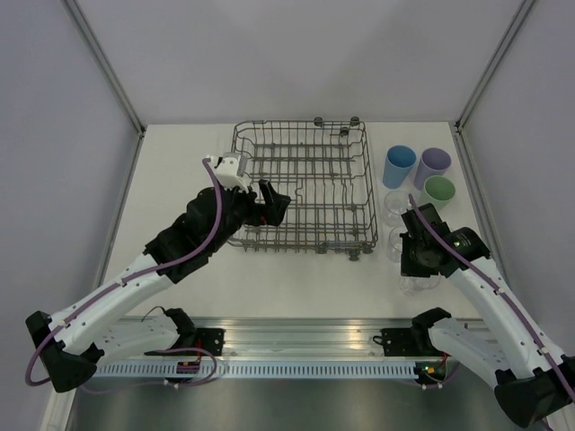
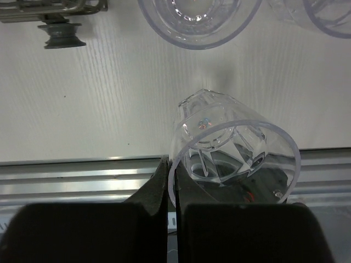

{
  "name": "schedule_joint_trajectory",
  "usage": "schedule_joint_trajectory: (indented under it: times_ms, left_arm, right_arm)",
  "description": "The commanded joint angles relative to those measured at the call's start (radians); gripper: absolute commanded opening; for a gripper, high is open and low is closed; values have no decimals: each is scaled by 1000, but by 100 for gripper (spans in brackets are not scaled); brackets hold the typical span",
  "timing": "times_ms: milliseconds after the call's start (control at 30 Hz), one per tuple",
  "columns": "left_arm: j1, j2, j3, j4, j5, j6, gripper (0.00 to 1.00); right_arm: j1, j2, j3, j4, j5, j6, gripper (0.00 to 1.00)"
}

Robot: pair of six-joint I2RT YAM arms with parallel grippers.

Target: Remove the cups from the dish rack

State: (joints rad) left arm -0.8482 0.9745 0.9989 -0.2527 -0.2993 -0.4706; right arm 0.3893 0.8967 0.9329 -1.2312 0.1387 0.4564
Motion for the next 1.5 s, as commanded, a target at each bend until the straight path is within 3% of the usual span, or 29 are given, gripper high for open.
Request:
schedule_joint_trajectory:
  times_ms: [0,400,900,1267,1467]
  left_arm:
    - [6,-10,10,7,-34,61,100]
    - [8,-26,0,4,-47,72,100]
    - [14,-108,-23,0,-66,96,100]
    - [23,-142,-52,1,-89,110,100]
    - [23,-131,-52,6,-80,109,100]
  right_arm:
    - [6,-25,-57,103,47,74,0]
    - [42,59,-89,147,91,103,1]
    - [51,142,-203,203,29,179,3]
    - [56,188,-181,254,29,168,4]
    - [56,186,-175,256,19,162,14]
